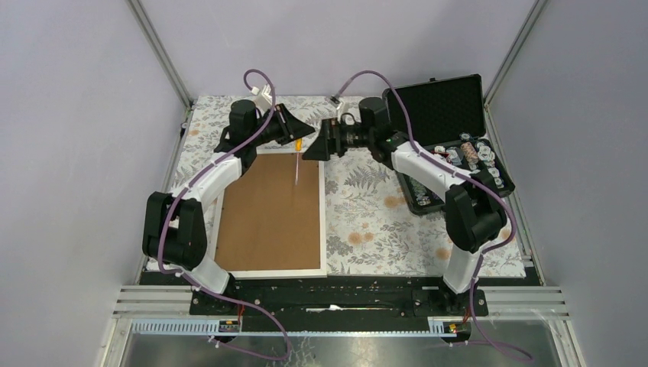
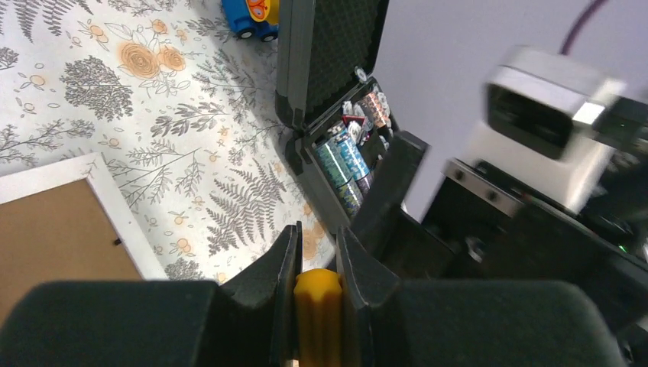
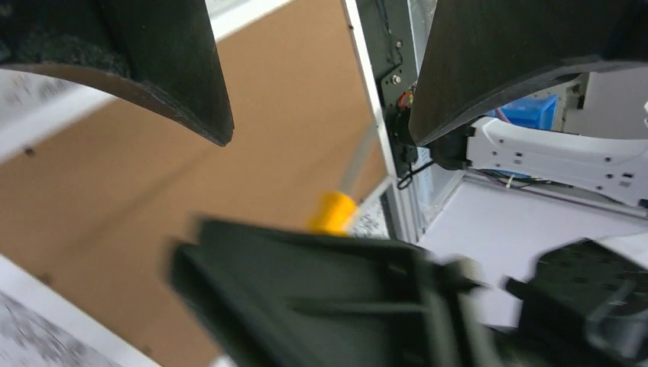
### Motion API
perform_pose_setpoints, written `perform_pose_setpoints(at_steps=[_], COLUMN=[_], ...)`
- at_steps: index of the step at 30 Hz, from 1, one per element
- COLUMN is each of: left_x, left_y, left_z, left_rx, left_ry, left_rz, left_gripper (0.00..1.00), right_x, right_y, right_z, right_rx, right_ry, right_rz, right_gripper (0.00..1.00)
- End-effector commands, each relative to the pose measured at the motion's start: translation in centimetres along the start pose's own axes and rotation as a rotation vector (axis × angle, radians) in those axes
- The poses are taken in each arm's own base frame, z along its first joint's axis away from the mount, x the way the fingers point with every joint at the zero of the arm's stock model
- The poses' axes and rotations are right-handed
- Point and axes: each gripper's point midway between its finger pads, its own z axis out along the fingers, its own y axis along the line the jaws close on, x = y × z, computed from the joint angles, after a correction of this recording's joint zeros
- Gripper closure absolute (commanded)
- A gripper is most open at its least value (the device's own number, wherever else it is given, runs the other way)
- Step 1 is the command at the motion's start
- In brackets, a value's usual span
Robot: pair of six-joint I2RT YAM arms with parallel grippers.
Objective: Take the photo out of the frame
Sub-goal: Adjust the screwdriver.
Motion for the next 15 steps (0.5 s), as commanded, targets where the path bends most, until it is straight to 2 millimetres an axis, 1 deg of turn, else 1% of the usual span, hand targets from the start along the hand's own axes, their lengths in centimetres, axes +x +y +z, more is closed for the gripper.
perform_pose_setpoints(at_steps=[1,4,5,7,9,10,12,13,15], left_x=[-2.9,-2.9,-3.0,-3.1,-3.1,-3.1,-3.1,-3.2,-3.2], left_y=[-2.6,-2.9,-3.2,-3.5,-3.8,-3.9,-3.9,-3.9,-3.5], left_z=[0.7,0.8,0.7,0.6,0.3,0.2,-0.2,-0.5,-1.0], left_rx=[0.074,0.084,0.095,0.108,0.113,0.112,0.111,0.11,0.111], left_ry=[-0.096,-0.108,-0.114,-0.122,-0.122,-0.12,-0.123,-0.123,-0.112], left_rz=[0.001,-0.003,-0.004,-0.011,-0.011,-0.014,-0.014,-0.016,-0.027], left_gripper=[1.0,1.0,1.0,1.0,1.0,1.0,1.0,1.0,1.0], right_x=[-2.7,-2.4,-2.2,-1.2,-0.4,0.0,0.3,0.4,0.6], right_y=[4.1,4.9,4.7,3.5,2.2,1.7,1.5,1.4,1.5], right_z=[2.5,3.9,4.4,5.3,5.7,5.7,5.5,5.3,4.7], right_rx=[-0.092,-0.113,-0.106,-0.069,-0.035,-0.021,-0.01,-0.005,0.003], right_ry=[-0.054,-0.042,-0.035,-0.009,0.011,0.02,0.025,0.027,0.032], right_rz=[-0.092,-0.104,-0.112,-0.11,-0.094,-0.093,-0.106,-0.117,-0.149], right_gripper=[0.09,0.14,0.17,0.2,0.37,0.48,0.73,0.83,0.98])
